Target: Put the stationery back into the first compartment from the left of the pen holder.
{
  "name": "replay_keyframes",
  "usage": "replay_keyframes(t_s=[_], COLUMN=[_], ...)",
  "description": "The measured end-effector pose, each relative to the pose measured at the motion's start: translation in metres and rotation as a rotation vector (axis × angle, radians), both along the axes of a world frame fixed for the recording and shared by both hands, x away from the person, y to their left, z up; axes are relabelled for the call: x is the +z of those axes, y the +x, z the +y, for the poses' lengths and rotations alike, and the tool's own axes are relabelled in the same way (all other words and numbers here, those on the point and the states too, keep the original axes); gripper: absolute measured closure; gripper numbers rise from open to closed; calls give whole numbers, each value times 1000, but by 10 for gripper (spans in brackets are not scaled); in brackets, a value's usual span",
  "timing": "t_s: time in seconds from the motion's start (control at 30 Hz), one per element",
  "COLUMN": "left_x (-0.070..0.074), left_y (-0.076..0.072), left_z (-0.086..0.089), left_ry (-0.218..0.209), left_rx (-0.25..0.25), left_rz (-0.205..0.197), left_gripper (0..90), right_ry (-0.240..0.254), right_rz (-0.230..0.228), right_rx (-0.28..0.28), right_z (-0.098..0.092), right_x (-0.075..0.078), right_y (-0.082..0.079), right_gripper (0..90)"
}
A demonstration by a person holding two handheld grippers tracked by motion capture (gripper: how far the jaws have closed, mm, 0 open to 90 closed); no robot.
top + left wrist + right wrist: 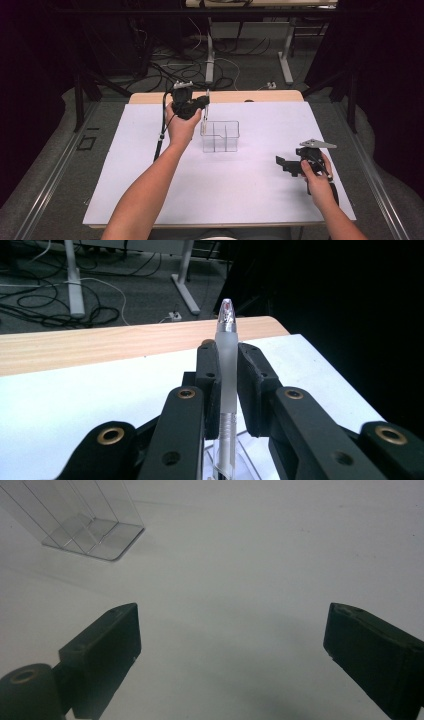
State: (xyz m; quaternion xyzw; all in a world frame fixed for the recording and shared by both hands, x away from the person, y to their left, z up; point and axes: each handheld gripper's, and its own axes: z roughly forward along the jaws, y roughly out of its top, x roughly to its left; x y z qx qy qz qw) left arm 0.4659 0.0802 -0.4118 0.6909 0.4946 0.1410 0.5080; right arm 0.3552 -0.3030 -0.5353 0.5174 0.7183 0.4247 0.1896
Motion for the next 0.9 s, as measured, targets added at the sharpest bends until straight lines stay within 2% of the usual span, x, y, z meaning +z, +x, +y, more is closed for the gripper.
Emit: replay_keyframes(t_s=[0.23,0.43,0.57,0.77,0.9], left_x=[-6,-11,-14,-18,-18], left_y=[7,12,14,15,13], left_z=[-3,-6,-8,-13,-16], left_ry=[1,17,11,37,87], left_rx=[13,7,5,-14,-34], left_rz=[-15,-14,-7,-17,-59], left_gripper=[802,802,802,802,802], right_ry=[13,12,22,23,25], right_rz=[7,2,12,8,8], right_rx=[-5,-5,-10,-4,-4], right_z=[0,-2,-3,-3,-4], right_x=[0,0,-1,-1,-1], right_y=[0,0,1,1,0], right_gripper=[79,79,79,79,79])
